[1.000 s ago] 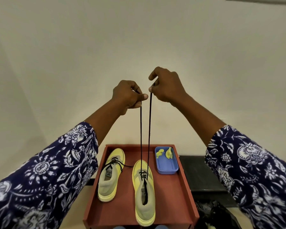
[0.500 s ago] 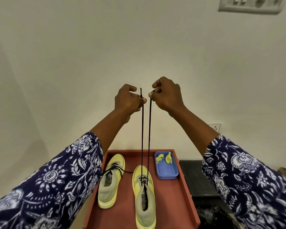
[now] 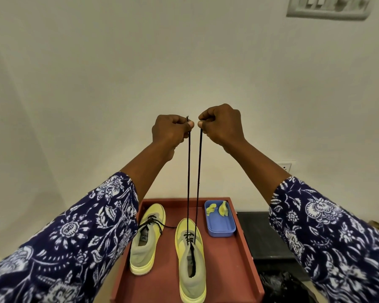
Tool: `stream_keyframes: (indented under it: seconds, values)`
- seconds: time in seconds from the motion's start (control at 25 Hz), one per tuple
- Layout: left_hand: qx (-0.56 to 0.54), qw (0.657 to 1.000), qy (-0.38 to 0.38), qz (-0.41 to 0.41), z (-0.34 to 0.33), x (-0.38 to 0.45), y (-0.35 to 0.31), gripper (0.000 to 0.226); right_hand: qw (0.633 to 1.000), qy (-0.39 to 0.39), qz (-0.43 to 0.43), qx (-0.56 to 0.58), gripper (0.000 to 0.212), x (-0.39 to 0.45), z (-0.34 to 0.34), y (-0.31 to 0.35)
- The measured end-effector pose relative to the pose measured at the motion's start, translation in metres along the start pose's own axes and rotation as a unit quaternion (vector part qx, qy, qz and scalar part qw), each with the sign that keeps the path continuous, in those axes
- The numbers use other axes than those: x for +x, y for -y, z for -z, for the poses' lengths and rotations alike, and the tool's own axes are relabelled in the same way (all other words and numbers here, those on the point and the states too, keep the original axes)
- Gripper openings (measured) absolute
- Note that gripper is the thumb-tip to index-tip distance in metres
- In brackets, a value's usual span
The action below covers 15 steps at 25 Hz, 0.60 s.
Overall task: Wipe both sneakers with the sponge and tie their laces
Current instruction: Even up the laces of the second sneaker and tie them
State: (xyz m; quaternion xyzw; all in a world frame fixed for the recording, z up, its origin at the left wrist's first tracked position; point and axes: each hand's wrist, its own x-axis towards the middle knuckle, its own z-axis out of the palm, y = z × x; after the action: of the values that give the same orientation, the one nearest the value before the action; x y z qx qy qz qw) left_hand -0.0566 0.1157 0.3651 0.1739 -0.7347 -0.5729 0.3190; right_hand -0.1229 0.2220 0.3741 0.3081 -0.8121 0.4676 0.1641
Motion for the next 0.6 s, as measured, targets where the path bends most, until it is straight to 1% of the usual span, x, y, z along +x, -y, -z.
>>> stream_keyframes:
  seconds: [0.08,0.28,0.44,0.6]
  values:
    - [0.003,1.0,-0.003,0.004,0.0,0.001,0.0,0.011,1.0,0.001,0.003,-0.002,0.016,0.0,0.0,0.0]
    - [0.017,1.0,-0.005,0.006,-0.003,0.005,-0.005,0.007,1.0,0.004,0.005,0.001,0.018,0.005,-0.002,0.002]
    - [0.028,0.999,-0.007,0.02,-0.007,0.01,-0.008,0.007,0.999,0.004,-0.025,0.032,0.017,0.011,-0.005,0.001]
    - [0.038,0.999,-0.019,0.032,-0.009,0.019,-0.009,0.01,0.999,0.006,-0.045,0.031,0.015,0.02,-0.004,-0.001]
